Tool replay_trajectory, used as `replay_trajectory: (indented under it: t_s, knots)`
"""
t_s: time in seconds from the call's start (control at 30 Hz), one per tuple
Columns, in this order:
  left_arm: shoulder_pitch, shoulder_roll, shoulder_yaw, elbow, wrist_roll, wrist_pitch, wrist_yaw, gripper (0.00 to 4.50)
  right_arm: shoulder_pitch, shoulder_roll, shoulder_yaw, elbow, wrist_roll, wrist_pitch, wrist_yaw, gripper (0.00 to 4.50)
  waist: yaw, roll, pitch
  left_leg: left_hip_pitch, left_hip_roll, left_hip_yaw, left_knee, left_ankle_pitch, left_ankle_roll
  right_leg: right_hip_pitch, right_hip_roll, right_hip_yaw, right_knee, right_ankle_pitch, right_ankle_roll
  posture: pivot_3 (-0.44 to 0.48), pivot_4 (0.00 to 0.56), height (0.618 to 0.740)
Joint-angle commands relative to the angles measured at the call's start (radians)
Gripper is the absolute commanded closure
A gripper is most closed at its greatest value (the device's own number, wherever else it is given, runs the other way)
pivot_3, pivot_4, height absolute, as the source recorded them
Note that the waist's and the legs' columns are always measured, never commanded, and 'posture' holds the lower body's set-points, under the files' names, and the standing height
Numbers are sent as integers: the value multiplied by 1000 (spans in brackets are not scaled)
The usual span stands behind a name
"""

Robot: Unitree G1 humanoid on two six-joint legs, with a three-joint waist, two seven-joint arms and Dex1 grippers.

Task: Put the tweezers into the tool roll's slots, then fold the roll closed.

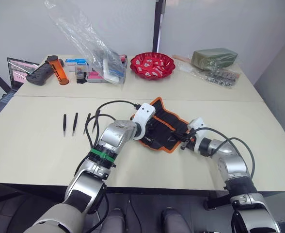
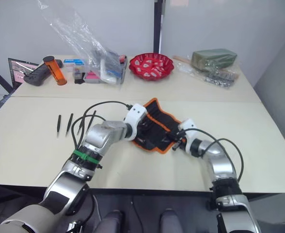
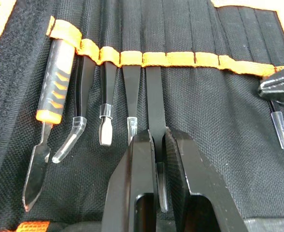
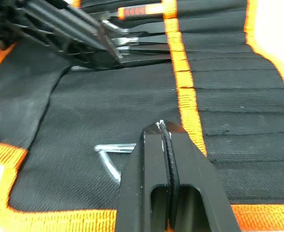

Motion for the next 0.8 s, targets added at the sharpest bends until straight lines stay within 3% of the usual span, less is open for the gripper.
replay_trajectory:
  t_s: [0.03, 0.37, 0.5, 0.8]
  knots:
    - [-35, -4, -23, 13, 33, -68, -42, 4500, 32, 2, 26, 12, -23, 36, -6, 4487, 0, 0, 0, 0, 0, 0, 0, 0, 0, 0, 0, 0, 0, 0, 0, 0, 150, 740]
    - [-5, 93, -42, -35, 84, -89, -135, 4500, -9, -7, -51, -109, 101, 107, 33, 4487, -8, 0, 0, -3, 0, 0, -1, 0, 0, -4, 0, 0, 0, 1, -2, 0, 150, 740]
    - [-33, 111, -47, -50, 99, -86, -160, 4500, -35, -14, -52, -94, 93, 103, 31, 4487, -9, 0, 0, -10, 0, 0, -1, 0, 0, -13, 0, 1, 3, 3, -5, 0, 150, 740]
    - [-80, 87, -43, -58, 117, -60, -162, 4500, -61, 1, -29, 44, 31, 44, 4, 4487, -7, 0, 0, -12, 0, 0, -1, 0, 0, -14, 0, 1, 2, 3, -5, 0, 150, 740]
